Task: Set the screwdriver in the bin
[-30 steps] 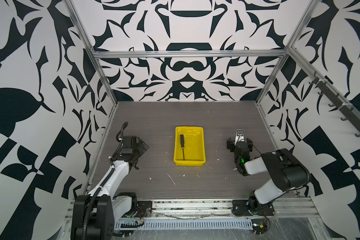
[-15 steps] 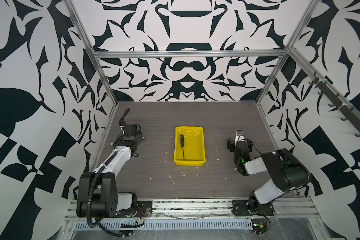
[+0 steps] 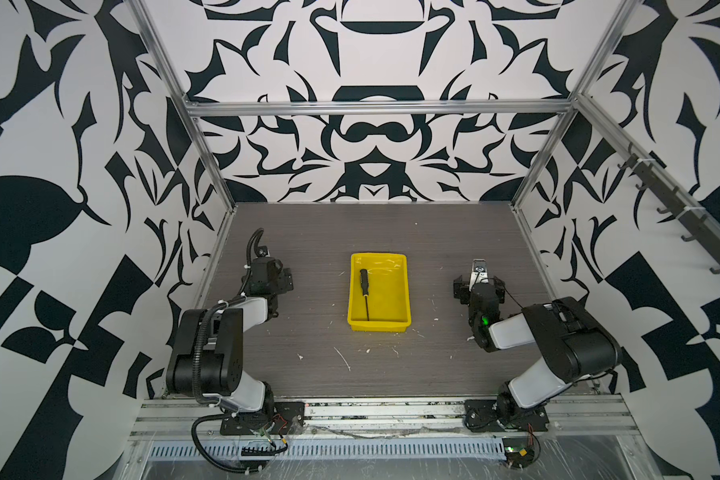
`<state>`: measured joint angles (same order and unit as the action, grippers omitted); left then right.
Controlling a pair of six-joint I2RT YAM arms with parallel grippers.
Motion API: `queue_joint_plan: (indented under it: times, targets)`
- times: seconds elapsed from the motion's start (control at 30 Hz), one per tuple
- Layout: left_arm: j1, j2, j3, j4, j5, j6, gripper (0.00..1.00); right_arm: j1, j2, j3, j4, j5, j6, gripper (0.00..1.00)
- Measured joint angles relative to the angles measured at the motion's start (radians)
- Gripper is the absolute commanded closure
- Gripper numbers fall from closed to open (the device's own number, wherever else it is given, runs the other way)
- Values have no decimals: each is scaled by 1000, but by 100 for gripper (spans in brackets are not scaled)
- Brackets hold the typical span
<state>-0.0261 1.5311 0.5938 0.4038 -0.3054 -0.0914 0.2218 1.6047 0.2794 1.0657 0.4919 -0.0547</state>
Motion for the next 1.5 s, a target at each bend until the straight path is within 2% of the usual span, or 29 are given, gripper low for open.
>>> queue_joint_plan:
  times: [0.13,0.3,0.37,0.6,1.5]
  targets:
    - [8,1,-58,152,-15,3,0,0,0,0,0,0,0,0]
    - [26,14,-231,400,-22,-5,1,0,0,0,0,0,0,0]
    - [26,33,-266,451,-23,-5,1,0,0,0,0,0,0,0]
    - [26,30,-254,511,-11,-5,1,0,0,0,-2,0,0,0]
    - [26,30,-253,518,-8,-5,1,-5,0,2,-8,-1,3,0]
